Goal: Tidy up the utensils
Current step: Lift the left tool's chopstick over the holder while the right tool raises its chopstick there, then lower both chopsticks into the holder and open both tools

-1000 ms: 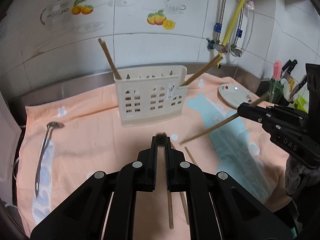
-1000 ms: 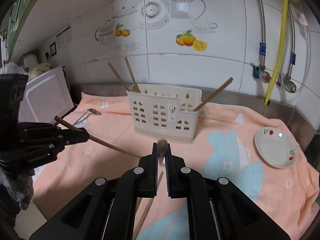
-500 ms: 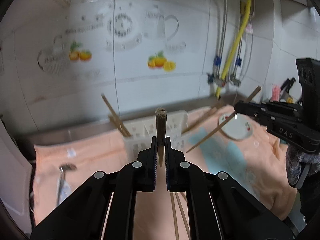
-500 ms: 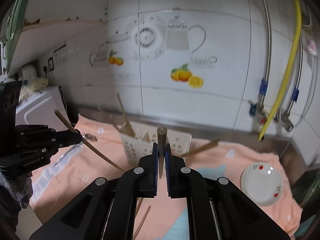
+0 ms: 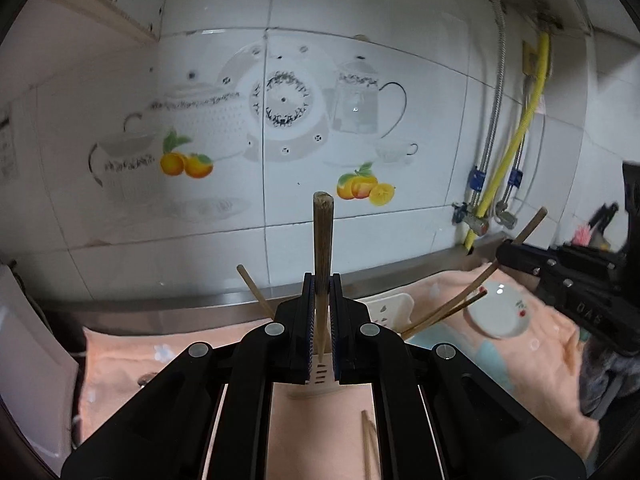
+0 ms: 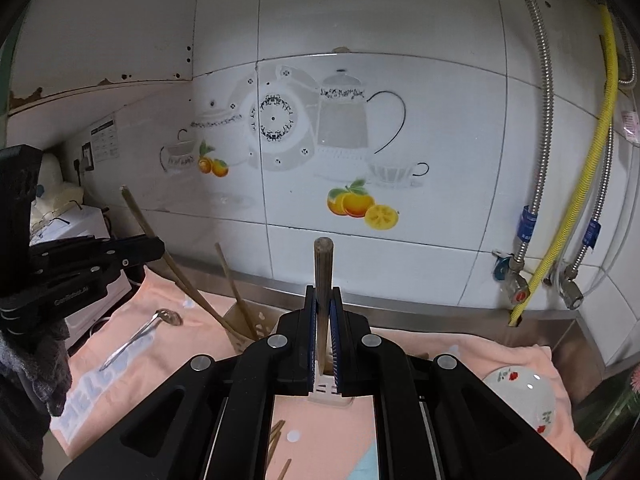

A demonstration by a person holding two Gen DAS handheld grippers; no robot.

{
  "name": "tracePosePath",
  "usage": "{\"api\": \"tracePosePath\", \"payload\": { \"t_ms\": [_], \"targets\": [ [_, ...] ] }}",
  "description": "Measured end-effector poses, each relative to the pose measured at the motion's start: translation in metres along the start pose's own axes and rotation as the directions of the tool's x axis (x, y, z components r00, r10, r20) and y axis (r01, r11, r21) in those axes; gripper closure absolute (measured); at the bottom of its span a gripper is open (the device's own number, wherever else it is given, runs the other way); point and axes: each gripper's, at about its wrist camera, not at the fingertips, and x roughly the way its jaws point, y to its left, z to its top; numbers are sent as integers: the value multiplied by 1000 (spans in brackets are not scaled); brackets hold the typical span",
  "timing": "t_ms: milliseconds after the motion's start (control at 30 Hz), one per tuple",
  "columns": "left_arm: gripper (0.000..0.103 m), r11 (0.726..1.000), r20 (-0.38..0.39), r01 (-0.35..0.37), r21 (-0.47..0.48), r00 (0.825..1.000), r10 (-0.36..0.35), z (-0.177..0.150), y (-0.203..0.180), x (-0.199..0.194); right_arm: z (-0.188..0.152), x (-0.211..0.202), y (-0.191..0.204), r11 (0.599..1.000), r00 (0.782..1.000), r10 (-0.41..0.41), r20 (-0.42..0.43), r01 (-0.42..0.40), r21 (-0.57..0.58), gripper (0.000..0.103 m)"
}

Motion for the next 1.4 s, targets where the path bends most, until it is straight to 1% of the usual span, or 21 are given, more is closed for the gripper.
{"api": "tracePosePath", "payload": {
  "t_ms": [33,133,233,333,467,667,800,1000,1167,1233,1367,1400],
  "targets": [
    [97,1000,10,13,-8,1000,-13,3,2,-3,2,1,0,1000,1000,-7,6,7,-9,97],
    [97,1000,23,-6,21,1000,6,7,-2,-5,6,4,-2,1000,1000,-14,12,14,-5,97],
    [97,1000,44,-8,10,999,7,11,-1,-6,8,11,-5,1000,999,-31,18,31,0,97],
    [97,1000,47,-8,-2,999,8,14,2,-3,4,23,-8,999,999,-36,1,36,7,97],
    [97,999,53,-28,-18,998,29,15,8,7,-6,37,-13,999,999,-31,-14,31,23,97],
    [97,999,13,-30,-41,999,31,1,16,32,-23,55,-14,999,997,-31,-64,33,29,97],
    [97,997,-45,-36,-66,998,33,-12,22,53,-31,63,-18,998,996,-32,-87,36,43,97],
    [97,996,-117,-47,-76,992,38,-29,28,77,-39,70,-21,998,993,-36,-109,41,49,96],
    [97,996,-133,-46,-81,991,35,-34,30,83,-41,72,-22,997,993,-33,-110,40,63,96],
    [97,996,-132,-52,-76,990,41,-34,30,82,-39,71,-22,997,994,-36,-105,42,63,93],
    [95,996,-129,-54,-75,991,44,-31,30,79,-35,61,-22,997,996,-41,-78,46,62,82],
    [95,996,-129,-53,-77,991,43,-31,30,78,-34,57,-21,997,997,-46,-70,50,57,82]
  ]
}}
